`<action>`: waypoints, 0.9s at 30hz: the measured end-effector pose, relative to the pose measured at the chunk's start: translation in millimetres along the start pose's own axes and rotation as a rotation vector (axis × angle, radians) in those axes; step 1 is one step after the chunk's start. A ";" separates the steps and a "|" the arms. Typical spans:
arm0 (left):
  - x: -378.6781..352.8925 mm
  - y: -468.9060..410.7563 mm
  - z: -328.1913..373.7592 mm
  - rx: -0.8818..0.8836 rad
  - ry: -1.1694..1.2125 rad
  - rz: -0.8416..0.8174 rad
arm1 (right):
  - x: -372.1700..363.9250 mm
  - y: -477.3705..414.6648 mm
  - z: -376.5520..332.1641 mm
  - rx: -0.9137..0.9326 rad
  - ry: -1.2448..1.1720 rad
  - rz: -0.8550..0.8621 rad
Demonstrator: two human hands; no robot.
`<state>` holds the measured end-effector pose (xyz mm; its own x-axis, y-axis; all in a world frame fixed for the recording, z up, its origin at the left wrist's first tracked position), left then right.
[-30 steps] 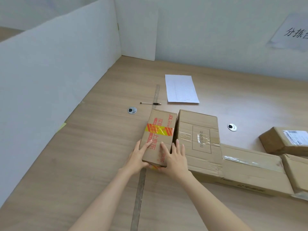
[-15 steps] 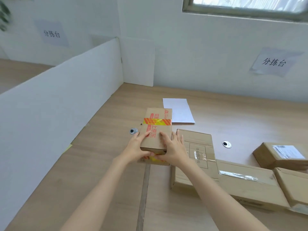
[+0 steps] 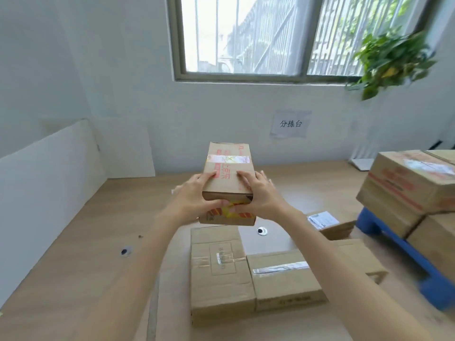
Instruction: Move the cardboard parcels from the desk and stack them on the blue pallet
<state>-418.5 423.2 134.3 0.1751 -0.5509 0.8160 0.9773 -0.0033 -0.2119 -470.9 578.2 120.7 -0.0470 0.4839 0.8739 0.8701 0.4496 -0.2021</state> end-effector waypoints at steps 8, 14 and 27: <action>-111.1 -37.0 224.4 -0.282 0.056 -0.069 | 161.6 117.6 168.9 -0.162 0.095 0.154; -213.7 -37.2 421.6 -0.480 0.090 -0.129 | 287.1 243.9 300.5 -0.322 0.134 0.266; -398.0 -13.7 689.1 -0.769 0.151 -0.347 | 416.2 445.2 503.9 -0.620 0.123 0.384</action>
<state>-419.3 1217.6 183.1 -0.1902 -0.5195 0.8330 0.6106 -0.7271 -0.3140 -350.3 1358.1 171.7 0.3402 0.4174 0.8426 0.9334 -0.2590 -0.2485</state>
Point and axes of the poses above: each hand's wrist, its own y-axis away from the middle knuckle, its own x-axis out of the back of the hand, z = x × y, the point moved 10 cm from there along -y, towards the middle knuckle, and after that the axes turned 3 degrees about y, right-handed, at the moved point
